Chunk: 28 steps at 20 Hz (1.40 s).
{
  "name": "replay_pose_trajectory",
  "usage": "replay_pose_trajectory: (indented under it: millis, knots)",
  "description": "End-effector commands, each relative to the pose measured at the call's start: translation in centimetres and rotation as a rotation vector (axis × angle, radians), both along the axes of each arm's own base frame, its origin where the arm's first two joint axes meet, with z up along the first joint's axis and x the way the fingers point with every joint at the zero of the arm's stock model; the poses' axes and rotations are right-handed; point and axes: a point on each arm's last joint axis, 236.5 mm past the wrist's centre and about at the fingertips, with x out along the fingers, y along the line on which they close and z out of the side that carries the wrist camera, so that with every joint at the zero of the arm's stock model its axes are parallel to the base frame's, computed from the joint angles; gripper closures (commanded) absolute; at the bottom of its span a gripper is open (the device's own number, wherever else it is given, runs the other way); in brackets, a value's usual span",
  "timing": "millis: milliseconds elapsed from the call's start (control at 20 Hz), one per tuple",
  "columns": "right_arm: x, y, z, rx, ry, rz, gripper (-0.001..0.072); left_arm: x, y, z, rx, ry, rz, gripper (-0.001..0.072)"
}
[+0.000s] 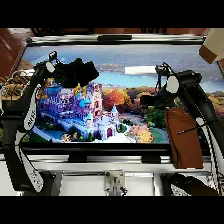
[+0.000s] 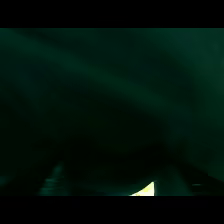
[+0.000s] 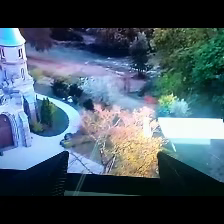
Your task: Fold the shirts.
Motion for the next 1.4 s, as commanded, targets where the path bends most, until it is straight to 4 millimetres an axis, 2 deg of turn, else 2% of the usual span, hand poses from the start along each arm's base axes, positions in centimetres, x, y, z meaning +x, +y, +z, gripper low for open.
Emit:
replay_pose_trajectory:
  millis: [0, 50, 100, 150, 250, 300, 350, 400, 450, 500, 600, 650, 700, 750, 800, 850, 900, 1000, 1050, 1100, 1150, 1250, 1300, 1350]
  knots:
    - [0.1, 0.7, 0.1, 0.027, -0.004, 0.002, 0.0045, 0.5, -0.7, -0.8, -0.024, -0.015, 0.0, 0.0265]
    - [-0.1, 1.0, 0.1, 0.041, 0.003, 0.002, 0.0045, 0.6, -0.7, -0.7, -0.023, -0.02, 0.001, 0.0349]
    - [-0.3, 1.3, 0.1, 0.054, 0.012, 0.002, 0.0045, 0.7, -0.7, -0.7, -0.023, -0.02, 0.001, 0.0568]
    - [-0.5, 1.6, 0.1, 0.067, 0.022, 0.003, 0.0045, 0.7, -0.7, -0.6, -0.023, -0.021, 0.002, 0.0671]
    - [-1.0, 1.6, 0.0, 0.067, 0.041, 0.006, 0.0045, 0.8, -0.7, 0.8, -0.024, -0.042, 0.001, 0.0674]
    - [-1.0, 1.6, 0.0, 0.065, 0.044, 0.011, 0.0045, 1.0, -0.8, 3.0, -0.023, -0.08, -0.006, 0.0674]
    - [-1.0, 1.6, 0.0, 0.063, 0.038, 0.035, 0.0045, 1.2, -1.1, 6.1, -0.012, -0.141, -0.03, 0.0674]
    - [-1.1, 1.9, 0.2, 0.07, 0.033, 0.069, 0.0046, 1.1, -1.8, 10.2, 0.009, -0.217, -0.07, 0.0674]
    - [-1.2, 2.2, 0.7, 0.082, 0.021, 0.094, 0.0046, 0.3, -2.8, 15.6, 0.029, -0.307, -0.119, 0.0674]
    - [-1.4, 2.3, 1.8, 0.094, 0.002, 0.098, 0.0046, -1.3, -4.1, 21.1, 0.043, -0.389, -0.166, 0.0674]
    - [-2.3, 1.7, 6.1, 0.097, -0.077, 0.117, 0.0046, -7.3, -7.3, 32.8, 0.062, -0.561, -0.273, 0.0674]
    - [-2.6, 0.8, 9.0, 0.083, -0.148, 0.116, 0.0046, -10.6, -8.6, 36.8, 0.065, -0.615, -0.311, 0.0674]
    - [-3.0, -0.2, 12.0, 0.072, -0.232, 0.108, 0.0046, -14.2, -9.9, 39.9, 0.077, -0.65, -0.358, 0.0674]
    - [-3.7, -1.2, 15.1, 0.069, -0.325, 0.09, 0.0046, -17.2, -10.8, 41.4, 0.1, -0.656, -0.401, 0.0674]
    - [-4.6, -2.0, 17.6, 0.075, -0.399, 0.069, 0.0046, -20.1, -11.8, 41.8, 0.111, -0.638, -0.438, 0.0674]
    - [-5.7, -2.8, 19.6, 0.08, -0.458, 0.05, 0.0047, -22.5, -12.7, 41.3, 0.107, -0.6, -0.464, 0.0675]
    - [-7.2, -3.4, 20.5, 0.082, -0.477, 0.047, 0.0049, -24.6, -13.9, 39.8, 0.099, -0.543, -0.498, 0.0674]
    - [-10.3, -5.3, 19.9, 0.028, -0.41, 0.034, 0.0049, -28.6, -16.9, 34.5, 0.085, -0.389, -0.592, 0.0674]
    - [-11.5, -6.2, 19.0, -0.01, -0.349, 0.028, 0.0049, -30.3, -18.4, 31.3, 0.078, -0.308, -0.627, 0.0674]
    - [-12.3, -6.7, 18.0, -0.037, -0.294, 0.03, 0.0049, -32.1, -19.7, 27.2, 0.084, -0.211, -0.664, 0.0674]
    - [-12.6, -6.6, 16.6, -0.046, -0.251, 0.042, 0.0049, -33.6, -20.8, 23.4, 0.097, -0.131, -0.697, 0.0674]
    - [-12.5, -5.8, 12.2, -0.043, -0.156, 0.066, 0.0049, -35.9, -22.9, 16.1, 0.101, -0.035, -0.73, 0.0671]
    - [-12.1, -4.9, 9.3, -0.022, -0.122, 0.072, 0.0049, -36.7, -24.0, 13.7, 0.075, -0.011, -0.728, 0.0636]
    - [-11.3, -3.8, 6.7, 0.011, -0.113, 0.063, 0.0048, -37.2, -25.0, 12.1, 0.041, 0.012, -0.73, 0.0466]
